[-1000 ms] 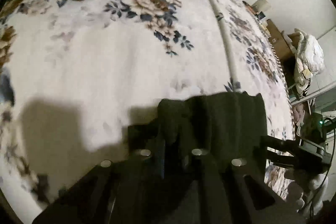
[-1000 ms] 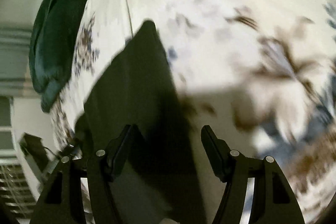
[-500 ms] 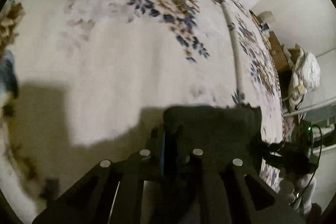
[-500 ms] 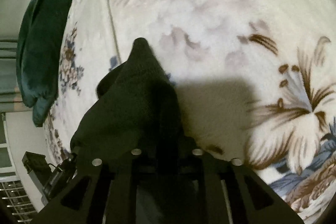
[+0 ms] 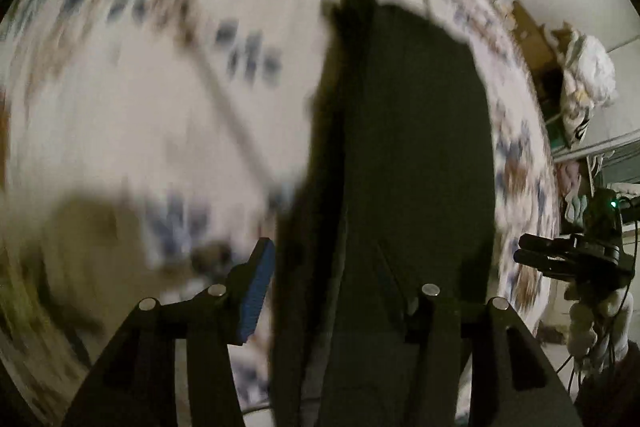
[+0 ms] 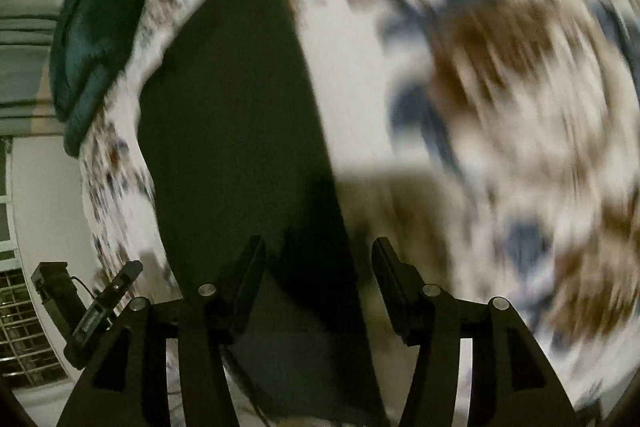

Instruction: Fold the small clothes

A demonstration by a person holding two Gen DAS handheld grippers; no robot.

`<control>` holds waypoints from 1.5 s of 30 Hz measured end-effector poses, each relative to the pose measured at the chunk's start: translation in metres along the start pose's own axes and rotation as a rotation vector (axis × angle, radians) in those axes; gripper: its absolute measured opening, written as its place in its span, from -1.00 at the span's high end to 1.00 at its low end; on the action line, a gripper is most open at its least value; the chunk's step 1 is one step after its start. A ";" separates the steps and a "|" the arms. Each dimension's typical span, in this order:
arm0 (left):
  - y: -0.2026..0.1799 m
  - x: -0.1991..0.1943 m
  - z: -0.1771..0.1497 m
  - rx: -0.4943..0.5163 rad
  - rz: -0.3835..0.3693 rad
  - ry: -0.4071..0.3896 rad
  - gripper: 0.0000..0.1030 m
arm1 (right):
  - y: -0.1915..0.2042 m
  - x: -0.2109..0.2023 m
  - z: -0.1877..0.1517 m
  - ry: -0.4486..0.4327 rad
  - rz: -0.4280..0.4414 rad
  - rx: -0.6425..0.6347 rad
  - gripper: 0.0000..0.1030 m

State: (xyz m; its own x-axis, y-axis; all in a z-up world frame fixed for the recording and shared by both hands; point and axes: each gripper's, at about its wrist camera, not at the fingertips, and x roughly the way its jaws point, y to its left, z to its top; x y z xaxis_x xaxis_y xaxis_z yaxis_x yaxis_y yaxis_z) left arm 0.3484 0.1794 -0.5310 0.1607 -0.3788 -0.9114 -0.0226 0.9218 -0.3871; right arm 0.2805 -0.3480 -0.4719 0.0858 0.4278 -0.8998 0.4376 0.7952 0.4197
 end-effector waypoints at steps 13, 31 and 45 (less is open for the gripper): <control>0.010 0.015 -0.040 -0.040 0.039 -0.027 0.90 | -0.040 0.047 -0.138 0.095 0.006 0.097 -0.11; -0.005 0.021 -0.172 -0.068 0.052 0.085 0.85 | -0.048 0.100 -0.215 0.230 -0.016 0.049 -0.11; 0.017 0.004 -0.179 -0.117 0.003 0.049 0.79 | -0.028 0.115 -0.252 0.184 -0.087 -0.045 0.87</control>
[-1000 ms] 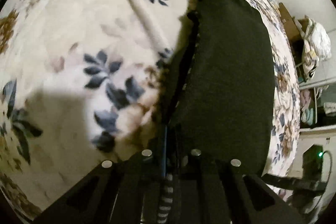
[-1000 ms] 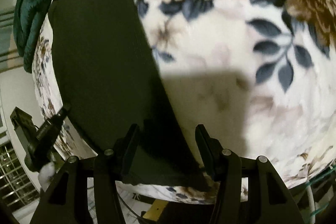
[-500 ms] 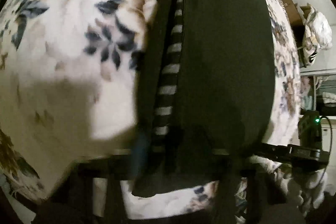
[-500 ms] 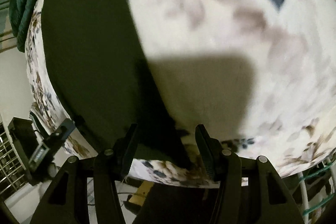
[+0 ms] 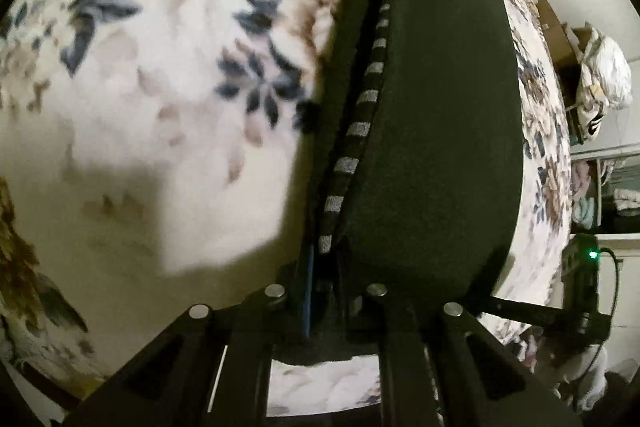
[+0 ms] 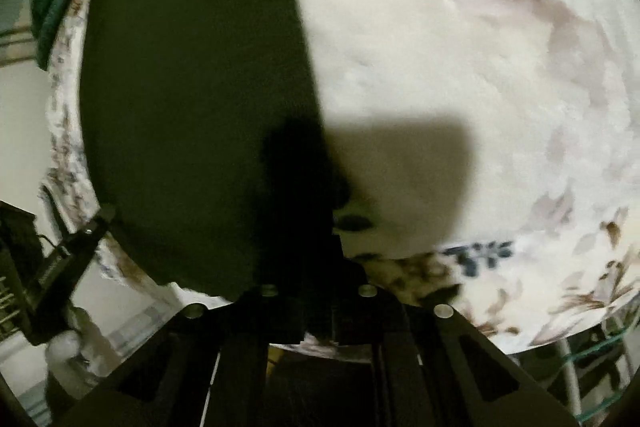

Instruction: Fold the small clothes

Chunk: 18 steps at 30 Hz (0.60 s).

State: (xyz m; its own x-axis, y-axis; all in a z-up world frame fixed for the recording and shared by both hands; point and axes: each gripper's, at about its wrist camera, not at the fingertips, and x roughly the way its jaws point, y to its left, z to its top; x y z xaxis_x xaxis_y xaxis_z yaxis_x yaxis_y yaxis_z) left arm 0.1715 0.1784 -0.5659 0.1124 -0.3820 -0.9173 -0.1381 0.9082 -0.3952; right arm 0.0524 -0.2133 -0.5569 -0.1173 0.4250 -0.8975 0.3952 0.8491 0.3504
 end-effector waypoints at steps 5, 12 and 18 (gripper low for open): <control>0.010 -0.017 -0.009 -0.052 -0.067 0.011 0.38 | -0.014 0.004 0.006 0.055 0.087 0.052 0.18; 0.033 0.005 -0.035 -0.109 -0.058 0.086 0.15 | -0.026 0.025 -0.004 0.110 0.162 0.059 0.02; 0.007 0.011 -0.048 -0.039 -0.006 0.042 0.91 | -0.033 0.020 -0.006 0.069 0.175 0.079 0.10</control>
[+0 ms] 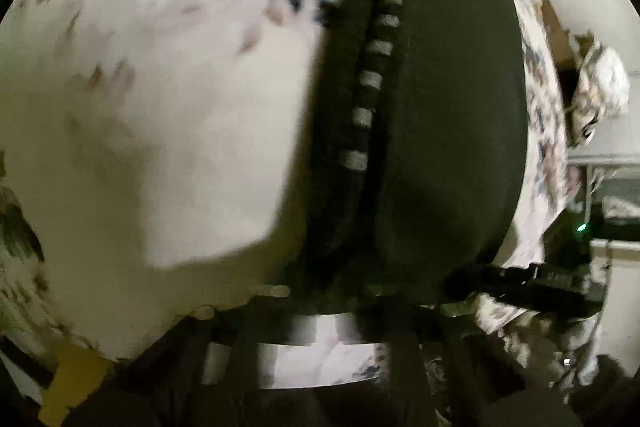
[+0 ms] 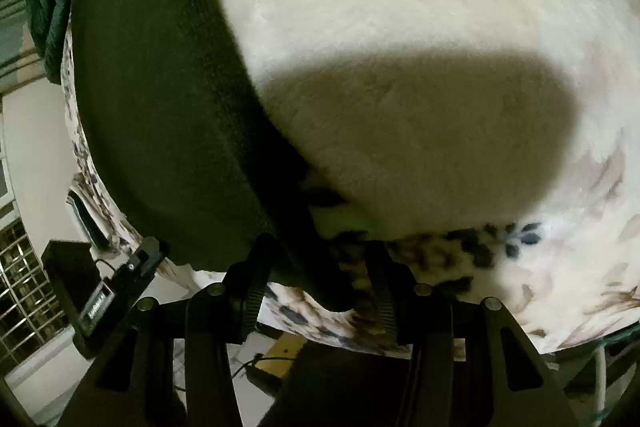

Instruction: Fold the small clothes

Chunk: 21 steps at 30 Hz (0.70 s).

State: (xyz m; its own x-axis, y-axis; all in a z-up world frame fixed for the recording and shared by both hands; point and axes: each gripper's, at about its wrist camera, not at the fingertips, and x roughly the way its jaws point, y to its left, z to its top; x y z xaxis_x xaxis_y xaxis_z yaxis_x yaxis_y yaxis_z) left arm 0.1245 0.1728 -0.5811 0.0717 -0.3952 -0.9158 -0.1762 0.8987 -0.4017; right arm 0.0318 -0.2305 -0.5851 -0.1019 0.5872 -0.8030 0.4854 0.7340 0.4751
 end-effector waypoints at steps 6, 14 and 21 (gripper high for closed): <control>0.001 -0.019 -0.014 -0.063 0.014 -0.054 0.92 | -0.005 -0.023 -0.009 -0.032 -0.082 -0.037 0.90; -0.002 -0.001 -0.019 -0.042 0.044 -0.021 0.92 | 0.006 -0.022 -0.002 0.000 -0.215 -0.102 0.91; 0.006 -0.007 -0.016 -0.067 -0.050 0.001 0.80 | 0.005 -0.019 0.008 0.037 -0.179 -0.117 0.75</control>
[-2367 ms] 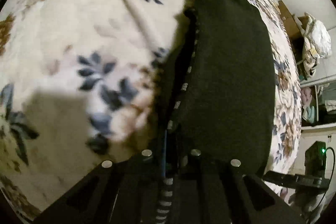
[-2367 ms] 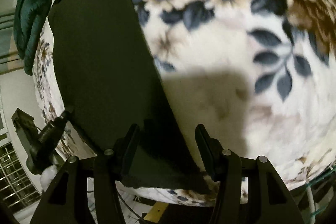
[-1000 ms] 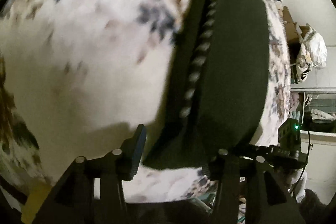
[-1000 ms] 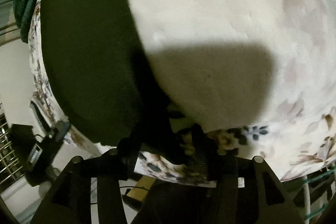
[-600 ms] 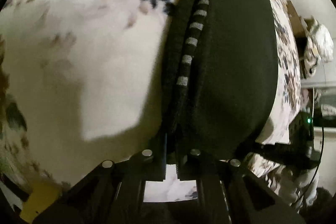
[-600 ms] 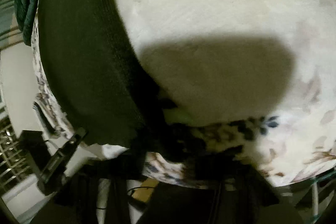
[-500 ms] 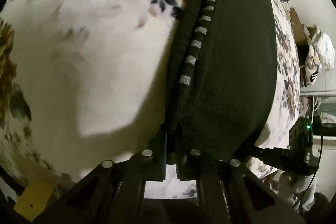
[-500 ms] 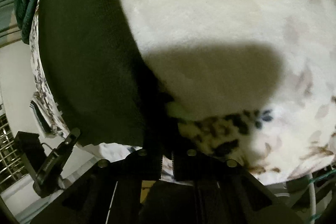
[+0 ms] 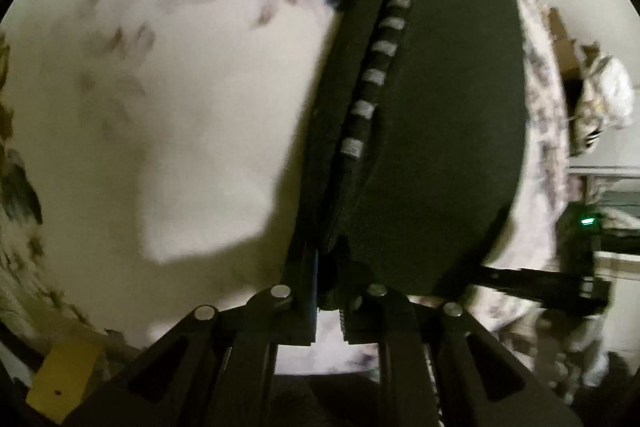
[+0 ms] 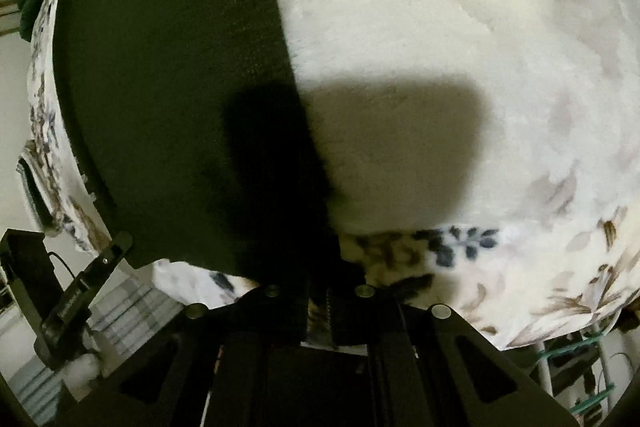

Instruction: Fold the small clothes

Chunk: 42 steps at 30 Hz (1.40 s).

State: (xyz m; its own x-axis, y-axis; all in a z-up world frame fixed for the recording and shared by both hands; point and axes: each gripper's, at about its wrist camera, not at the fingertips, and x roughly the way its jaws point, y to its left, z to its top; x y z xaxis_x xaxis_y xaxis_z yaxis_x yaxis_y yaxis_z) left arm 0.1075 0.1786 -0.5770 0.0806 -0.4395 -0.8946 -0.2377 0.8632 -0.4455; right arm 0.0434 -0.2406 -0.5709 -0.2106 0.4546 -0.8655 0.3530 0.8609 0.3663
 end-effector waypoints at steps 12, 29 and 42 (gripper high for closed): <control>0.013 0.034 0.012 -0.011 -0.111 0.064 -0.14 | -0.033 0.001 0.004 0.003 0.179 0.057 -0.03; -0.041 -0.040 0.009 0.024 -0.140 -0.066 0.88 | -0.011 -0.037 -0.018 -0.042 0.396 0.183 0.88; -0.112 -0.093 0.121 0.034 -0.323 -0.263 0.88 | 0.002 -0.194 0.046 -0.277 0.609 0.145 0.88</control>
State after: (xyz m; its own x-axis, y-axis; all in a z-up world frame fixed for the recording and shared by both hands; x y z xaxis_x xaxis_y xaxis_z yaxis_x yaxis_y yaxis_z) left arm 0.2441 0.1526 -0.4478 0.3916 -0.6141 -0.6852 -0.1283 0.7009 -0.7016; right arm 0.1266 -0.3372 -0.4181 0.2987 0.7559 -0.5825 0.4572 0.4224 0.7826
